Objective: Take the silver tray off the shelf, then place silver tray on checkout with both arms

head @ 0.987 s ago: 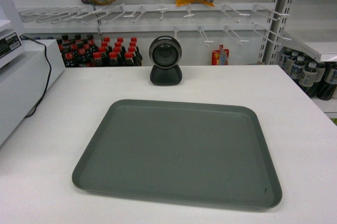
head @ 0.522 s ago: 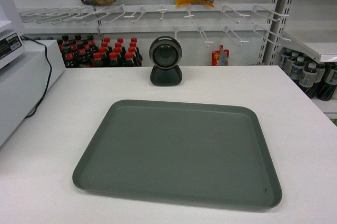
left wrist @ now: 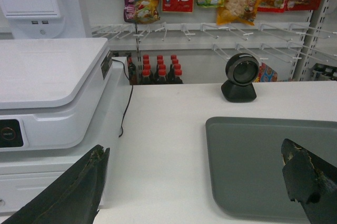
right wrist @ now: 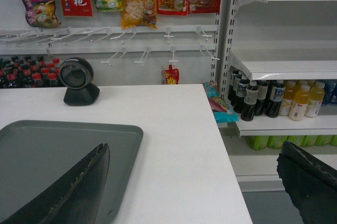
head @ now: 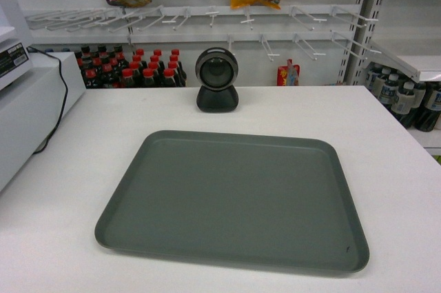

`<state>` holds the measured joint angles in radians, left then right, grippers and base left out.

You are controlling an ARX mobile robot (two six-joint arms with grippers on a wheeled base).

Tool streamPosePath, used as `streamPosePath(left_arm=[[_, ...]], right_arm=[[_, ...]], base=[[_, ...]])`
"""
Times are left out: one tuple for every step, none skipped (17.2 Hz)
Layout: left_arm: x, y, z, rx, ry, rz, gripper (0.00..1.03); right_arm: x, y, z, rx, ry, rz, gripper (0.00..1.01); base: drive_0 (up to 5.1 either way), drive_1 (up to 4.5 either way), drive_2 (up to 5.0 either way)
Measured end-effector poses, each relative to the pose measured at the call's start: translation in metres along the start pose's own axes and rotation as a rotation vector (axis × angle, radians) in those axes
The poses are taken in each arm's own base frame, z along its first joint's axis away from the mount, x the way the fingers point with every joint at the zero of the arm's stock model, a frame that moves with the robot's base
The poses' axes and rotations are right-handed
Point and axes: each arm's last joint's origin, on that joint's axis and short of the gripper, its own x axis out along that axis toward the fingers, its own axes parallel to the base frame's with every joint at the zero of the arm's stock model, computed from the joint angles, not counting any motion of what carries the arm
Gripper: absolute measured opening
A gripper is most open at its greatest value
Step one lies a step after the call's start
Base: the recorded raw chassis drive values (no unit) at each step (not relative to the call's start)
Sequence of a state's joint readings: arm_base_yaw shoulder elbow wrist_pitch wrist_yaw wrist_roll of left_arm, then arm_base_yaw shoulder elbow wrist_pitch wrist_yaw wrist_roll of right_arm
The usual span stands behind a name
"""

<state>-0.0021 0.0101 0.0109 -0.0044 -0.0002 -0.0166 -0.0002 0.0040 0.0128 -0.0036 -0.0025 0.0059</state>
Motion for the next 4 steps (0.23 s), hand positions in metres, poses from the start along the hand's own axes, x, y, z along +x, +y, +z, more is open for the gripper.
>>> streamPosePath(left_arm=[[0.0, 0.0, 0.0, 0.0, 0.0, 0.0, 0.98], [0.0, 0.0, 0.0, 0.0, 0.0, 0.0, 0.98], [0.0, 0.0, 0.0, 0.0, 0.0, 0.0, 0.98], [0.0, 0.0, 0.0, 0.0, 0.0, 0.0, 0.98]], right_arm=[[0.0, 0.0, 0.0, 0.0, 0.0, 0.0, 0.98], [0.0, 0.0, 0.0, 0.0, 0.0, 0.0, 0.98], [0.0, 0.0, 0.0, 0.0, 0.0, 0.0, 0.98], [0.0, 0.0, 0.0, 0.0, 0.0, 0.0, 0.98]], base=[[0.0, 0.0, 0.0], [0.0, 0.0, 0.0], [0.0, 0.0, 0.0], [0.0, 0.0, 0.0]])
